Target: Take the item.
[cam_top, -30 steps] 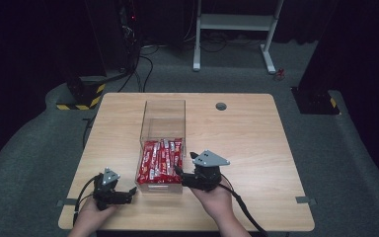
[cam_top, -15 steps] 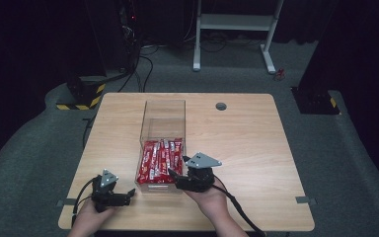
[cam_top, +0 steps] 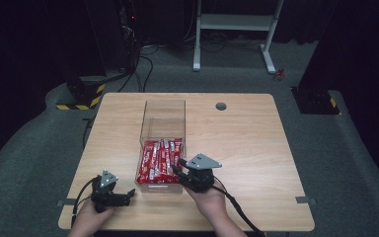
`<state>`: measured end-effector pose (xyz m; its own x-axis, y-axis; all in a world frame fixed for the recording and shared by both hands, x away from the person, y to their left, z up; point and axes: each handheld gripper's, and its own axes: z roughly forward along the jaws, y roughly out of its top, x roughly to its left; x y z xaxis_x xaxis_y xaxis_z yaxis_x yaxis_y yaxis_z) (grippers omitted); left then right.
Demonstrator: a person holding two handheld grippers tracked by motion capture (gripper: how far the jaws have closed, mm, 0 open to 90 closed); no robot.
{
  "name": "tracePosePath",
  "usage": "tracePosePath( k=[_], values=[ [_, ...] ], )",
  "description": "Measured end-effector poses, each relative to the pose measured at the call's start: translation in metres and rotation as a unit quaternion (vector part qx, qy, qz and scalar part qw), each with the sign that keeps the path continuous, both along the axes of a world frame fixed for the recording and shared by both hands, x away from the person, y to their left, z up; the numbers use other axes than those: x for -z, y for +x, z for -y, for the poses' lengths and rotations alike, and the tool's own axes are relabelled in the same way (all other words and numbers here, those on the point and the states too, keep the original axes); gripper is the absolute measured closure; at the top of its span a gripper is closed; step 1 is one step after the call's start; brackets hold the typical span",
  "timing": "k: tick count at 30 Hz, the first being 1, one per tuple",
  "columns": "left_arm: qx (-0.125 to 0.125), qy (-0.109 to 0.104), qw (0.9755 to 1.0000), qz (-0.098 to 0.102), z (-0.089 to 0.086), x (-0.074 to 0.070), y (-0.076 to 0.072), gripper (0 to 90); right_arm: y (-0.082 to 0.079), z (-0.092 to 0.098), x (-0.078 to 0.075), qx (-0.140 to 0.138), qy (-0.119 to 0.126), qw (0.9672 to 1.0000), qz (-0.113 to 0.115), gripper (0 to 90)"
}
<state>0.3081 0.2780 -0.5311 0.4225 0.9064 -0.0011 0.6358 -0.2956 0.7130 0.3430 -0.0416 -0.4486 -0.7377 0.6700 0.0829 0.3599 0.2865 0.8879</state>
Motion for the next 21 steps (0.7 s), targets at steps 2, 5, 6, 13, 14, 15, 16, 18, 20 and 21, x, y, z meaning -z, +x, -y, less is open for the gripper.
tracePosePath(
  k=[2, 5, 6, 13, 14, 15, 16, 18, 20, 21],
  values=[
    [0.000, 0.000, 1.0000, 0.000, 0.0000, 0.0000, -0.0001, 0.6, 0.0003, -0.0016, 0.0020, -0.001, -0.002, 1.0000, -0.001, 65.7],
    [0.000, 0.000, 1.0000, 0.000, 0.0000, 0.0000, -0.0002, 0.6, -0.0001, -0.0037, 0.0042, 0.004, -0.001, 1.0000, -0.005, 69.5],
    [0.000, 0.001, 1.0000, 0.000, -0.0001, 0.0000, -0.0003, 0.6, -0.0003, -0.0039, 0.0045, 0.005, -0.002, 1.0000, -0.004, 71.1],
    [0.001, 0.000, 1.0000, 0.000, -0.0002, 0.0000, -0.0004, 0.6, -0.0022, -0.0035, 0.0067, 0.007, 0.002, 1.0000, -0.001, 78.6],
    [0.001, 0.000, 1.0000, 0.000, -0.0002, 0.0000, -0.0005, 0.6, -0.0021, -0.0033, 0.0069, 0.008, 0.002, 1.0000, -0.002, 79.4],
    [0.001, 0.000, 1.0000, 0.000, -0.0002, 0.0000, -0.0005, 0.6, -0.0021, -0.0033, 0.0069, 0.008, 0.002, 1.0000, -0.002, 79.4],
    [0.001, 0.001, 1.0000, 0.000, -0.0003, -0.0001, -0.0006, 0.6, -0.0016, -0.0030, 0.0077, 0.009, 0.005, 0.9999, -0.004, 80.2],
    [0.002, 0.002, 1.0000, 0.000, -0.0004, -0.0001, -0.0008, 0.6, -0.0014, -0.0029, 0.0078, 0.010, 0.007, 0.9999, -0.006, 83.1],
    [0.002, 0.001, 1.0000, 0.000, -0.0004, -0.0001, -0.0009, 0.6, -0.0015, -0.0026, 0.0079, 0.011, 0.007, 0.9999, -0.007, 86.0],
    [0.002, 0.001, 1.0000, 0.000, -0.0004, -0.0001, -0.0009, 0.6, -0.0014, -0.0021, 0.0081, 0.011, 0.008, 0.9999, -0.006, 87.2]
  ],
)
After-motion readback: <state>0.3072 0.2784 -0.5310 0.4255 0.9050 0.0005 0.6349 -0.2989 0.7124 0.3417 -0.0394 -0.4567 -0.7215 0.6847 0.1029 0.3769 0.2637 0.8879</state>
